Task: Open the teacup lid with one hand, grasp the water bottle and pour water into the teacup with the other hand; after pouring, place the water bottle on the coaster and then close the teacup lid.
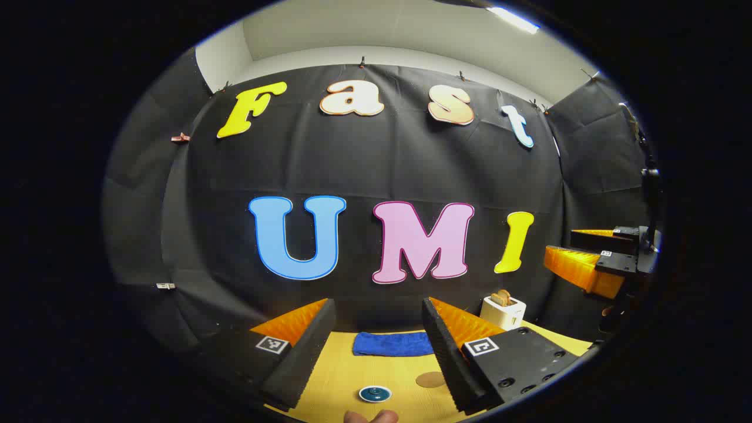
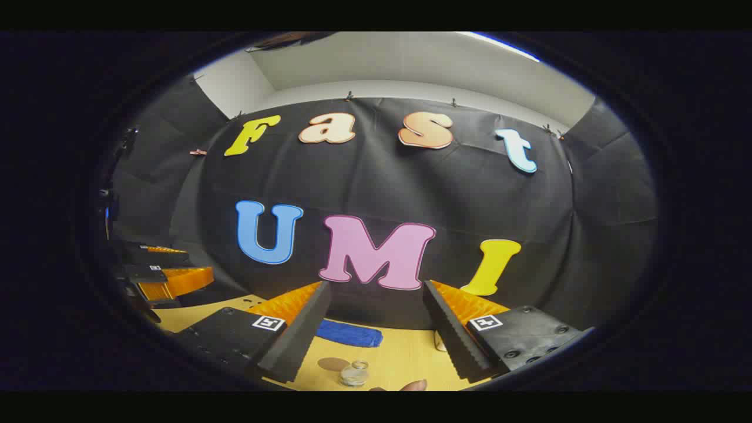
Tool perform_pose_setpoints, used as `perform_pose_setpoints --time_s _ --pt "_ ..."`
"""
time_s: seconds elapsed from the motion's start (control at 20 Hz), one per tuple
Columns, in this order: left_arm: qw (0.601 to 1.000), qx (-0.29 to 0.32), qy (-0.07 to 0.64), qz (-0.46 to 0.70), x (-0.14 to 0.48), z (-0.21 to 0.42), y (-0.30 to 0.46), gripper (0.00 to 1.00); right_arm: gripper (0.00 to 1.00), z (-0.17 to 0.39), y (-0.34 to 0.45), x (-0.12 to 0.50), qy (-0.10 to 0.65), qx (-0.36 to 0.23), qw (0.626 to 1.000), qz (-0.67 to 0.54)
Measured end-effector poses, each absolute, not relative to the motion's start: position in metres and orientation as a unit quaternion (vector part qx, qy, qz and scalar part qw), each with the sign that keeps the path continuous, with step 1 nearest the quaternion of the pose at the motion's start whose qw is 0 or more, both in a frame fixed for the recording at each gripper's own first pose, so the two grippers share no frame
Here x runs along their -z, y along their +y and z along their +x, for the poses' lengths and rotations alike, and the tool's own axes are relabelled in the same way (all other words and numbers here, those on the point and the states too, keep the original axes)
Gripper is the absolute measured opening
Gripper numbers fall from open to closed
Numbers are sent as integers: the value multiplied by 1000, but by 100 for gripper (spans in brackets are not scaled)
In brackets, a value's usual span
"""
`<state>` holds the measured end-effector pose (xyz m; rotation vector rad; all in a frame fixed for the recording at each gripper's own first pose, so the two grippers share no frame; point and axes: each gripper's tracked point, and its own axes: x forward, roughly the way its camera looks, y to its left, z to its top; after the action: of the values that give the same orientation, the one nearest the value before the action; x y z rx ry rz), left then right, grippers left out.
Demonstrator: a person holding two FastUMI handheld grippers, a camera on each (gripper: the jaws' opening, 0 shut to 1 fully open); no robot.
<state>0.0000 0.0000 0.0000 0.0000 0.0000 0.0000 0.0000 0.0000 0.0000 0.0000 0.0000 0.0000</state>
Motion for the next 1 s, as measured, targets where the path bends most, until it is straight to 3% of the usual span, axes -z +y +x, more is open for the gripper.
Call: perform_pose_setpoints --time_s 1.0 --pt "1000 24 -6 -1 15 27 9 93 96 12 7 8 13 7 1000 -11"
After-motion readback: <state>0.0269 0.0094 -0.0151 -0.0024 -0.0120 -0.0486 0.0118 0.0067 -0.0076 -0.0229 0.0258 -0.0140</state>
